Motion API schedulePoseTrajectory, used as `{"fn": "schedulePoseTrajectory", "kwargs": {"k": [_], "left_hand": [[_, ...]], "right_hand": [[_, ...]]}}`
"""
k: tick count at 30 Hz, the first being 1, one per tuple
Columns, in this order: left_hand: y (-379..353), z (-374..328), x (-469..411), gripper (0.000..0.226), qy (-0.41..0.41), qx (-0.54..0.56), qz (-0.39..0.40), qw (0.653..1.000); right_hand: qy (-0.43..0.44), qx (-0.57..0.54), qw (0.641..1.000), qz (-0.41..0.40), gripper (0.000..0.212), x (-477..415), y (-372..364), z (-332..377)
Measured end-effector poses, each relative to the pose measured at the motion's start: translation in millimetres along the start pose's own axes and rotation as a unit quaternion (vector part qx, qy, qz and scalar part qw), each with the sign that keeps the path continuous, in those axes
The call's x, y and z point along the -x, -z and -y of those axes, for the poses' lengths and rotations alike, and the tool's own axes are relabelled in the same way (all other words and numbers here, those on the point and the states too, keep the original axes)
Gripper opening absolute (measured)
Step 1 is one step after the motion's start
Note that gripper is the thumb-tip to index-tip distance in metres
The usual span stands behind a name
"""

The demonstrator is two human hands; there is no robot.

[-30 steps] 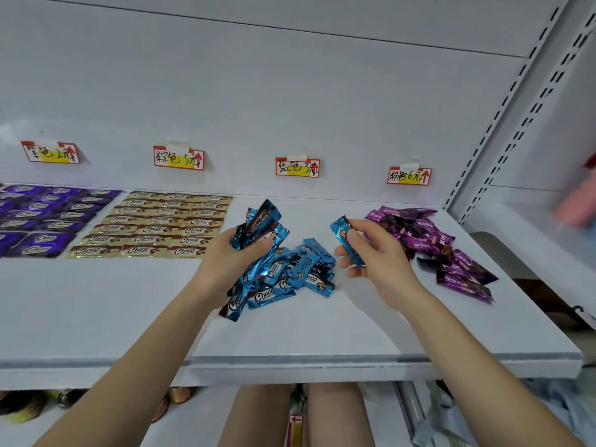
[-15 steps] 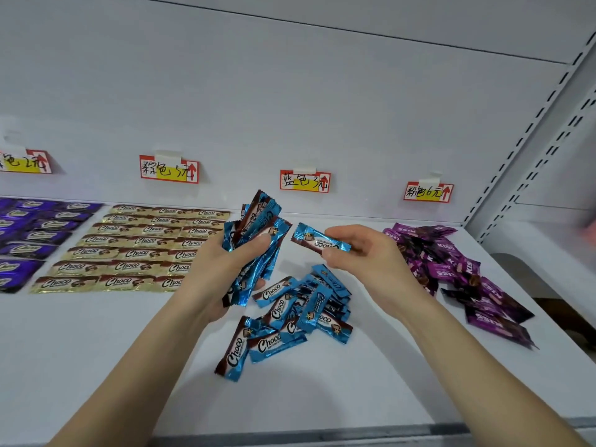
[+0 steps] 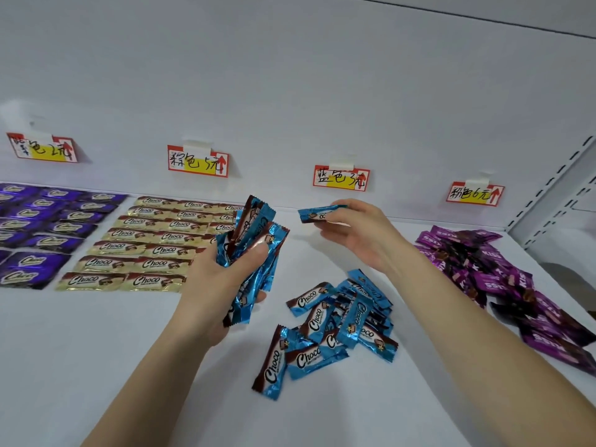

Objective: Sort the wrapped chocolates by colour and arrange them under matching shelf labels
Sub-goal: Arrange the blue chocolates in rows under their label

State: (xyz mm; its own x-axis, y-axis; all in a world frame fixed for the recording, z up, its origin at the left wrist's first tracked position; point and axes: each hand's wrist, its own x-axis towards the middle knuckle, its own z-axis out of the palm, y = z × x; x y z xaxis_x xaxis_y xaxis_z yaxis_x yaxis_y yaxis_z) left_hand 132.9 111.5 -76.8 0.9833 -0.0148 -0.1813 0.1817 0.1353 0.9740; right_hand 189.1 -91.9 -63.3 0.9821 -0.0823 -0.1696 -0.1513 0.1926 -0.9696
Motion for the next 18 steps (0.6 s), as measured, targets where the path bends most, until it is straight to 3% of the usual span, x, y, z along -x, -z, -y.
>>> {"fn": "schedulePoseTrajectory", "kwargs": {"k": [3,9,13,16,18], "left_hand": [[-3,3,1,0.055,0.008,-0.009,0.01,1.0],[2,2,0,0.067,0.031,0.01,0.0,0.999],[3,2,-2,0.061,0.044,0.02,-0.015,0.999],[4,1,-3,0.061,0.047,0.021,-0.022,0.998],[4,1,-3,0.061,0.045,0.02,-0.025,0.998]], "right_hand": [[-0.002,-0.026,1.0,0.003,0.014,-10,-2,0],[0.009,0.159,0.987,-0.01,0.025,-39,-9,-2],[0.028,0.404,0.913,0.043,0.02,-53,-15,-2],[-0.003,0.503,0.856,0.116,0.022,-59,-19,-4],[0.022,0.568,0.813,0.125,0.032,-61,-21,-7]]}}
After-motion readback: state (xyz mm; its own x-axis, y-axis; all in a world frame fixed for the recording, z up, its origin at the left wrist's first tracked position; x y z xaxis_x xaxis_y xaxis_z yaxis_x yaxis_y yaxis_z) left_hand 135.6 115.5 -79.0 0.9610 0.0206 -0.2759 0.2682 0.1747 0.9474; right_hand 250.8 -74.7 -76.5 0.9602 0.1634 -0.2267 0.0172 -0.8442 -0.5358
